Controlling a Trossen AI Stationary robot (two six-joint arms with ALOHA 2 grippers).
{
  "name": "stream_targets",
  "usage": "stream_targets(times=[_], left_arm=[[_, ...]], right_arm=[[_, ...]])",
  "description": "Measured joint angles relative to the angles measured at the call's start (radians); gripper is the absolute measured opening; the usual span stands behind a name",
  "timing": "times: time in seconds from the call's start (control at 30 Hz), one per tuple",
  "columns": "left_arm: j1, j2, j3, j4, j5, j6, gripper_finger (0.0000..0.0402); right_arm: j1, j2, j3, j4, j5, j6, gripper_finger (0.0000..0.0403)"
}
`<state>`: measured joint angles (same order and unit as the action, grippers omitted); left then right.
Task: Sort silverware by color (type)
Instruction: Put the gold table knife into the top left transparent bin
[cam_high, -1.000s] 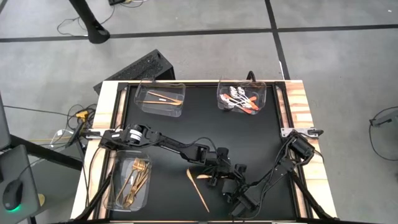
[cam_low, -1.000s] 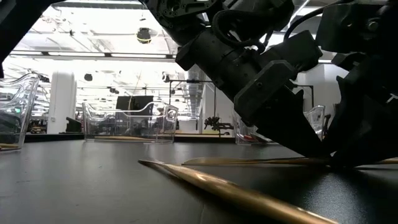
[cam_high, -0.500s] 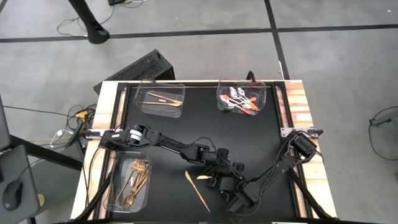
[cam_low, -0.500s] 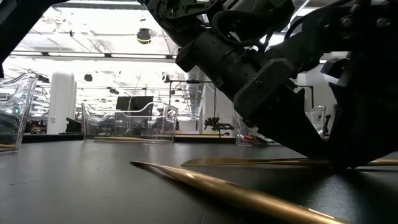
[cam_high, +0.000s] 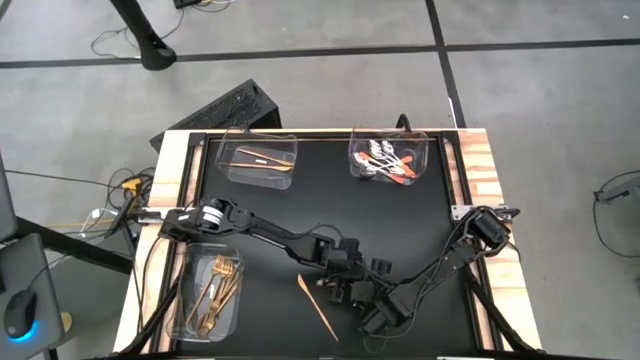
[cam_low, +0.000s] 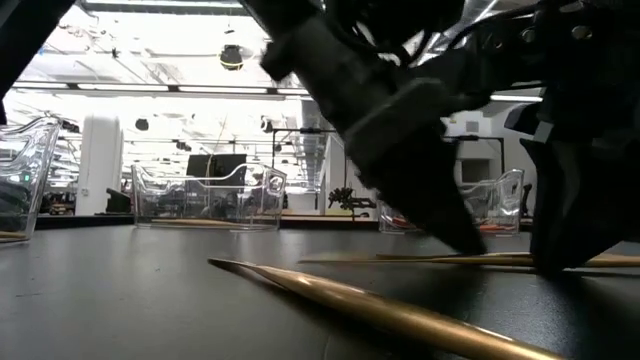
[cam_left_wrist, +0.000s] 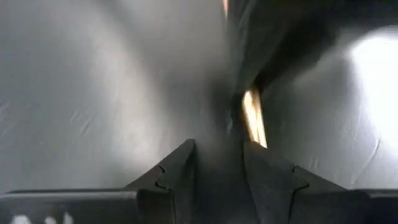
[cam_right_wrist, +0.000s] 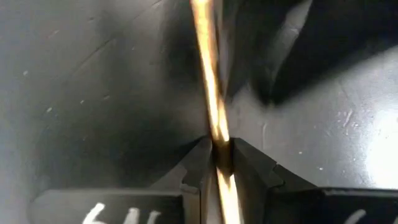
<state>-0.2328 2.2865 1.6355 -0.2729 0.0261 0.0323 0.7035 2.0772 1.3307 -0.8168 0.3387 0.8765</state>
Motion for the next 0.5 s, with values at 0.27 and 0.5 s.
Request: stream_targets(times=[0.27, 0.5], left_arm=[[0.003, -0.109, 0.001, -0.151, -0.175, 0.009, 0.0123], [-0.005, -0.117, 0.000, -0.312, -0.297, -0.028, 0.0123]], right_arm=[[-0.040, -0.009, 0.000, 0.014, -0.066, -0.083, 0.0072], [-0.052, -0.012, 0.000, 0.017, -0.075, -0.103, 0.0014]])
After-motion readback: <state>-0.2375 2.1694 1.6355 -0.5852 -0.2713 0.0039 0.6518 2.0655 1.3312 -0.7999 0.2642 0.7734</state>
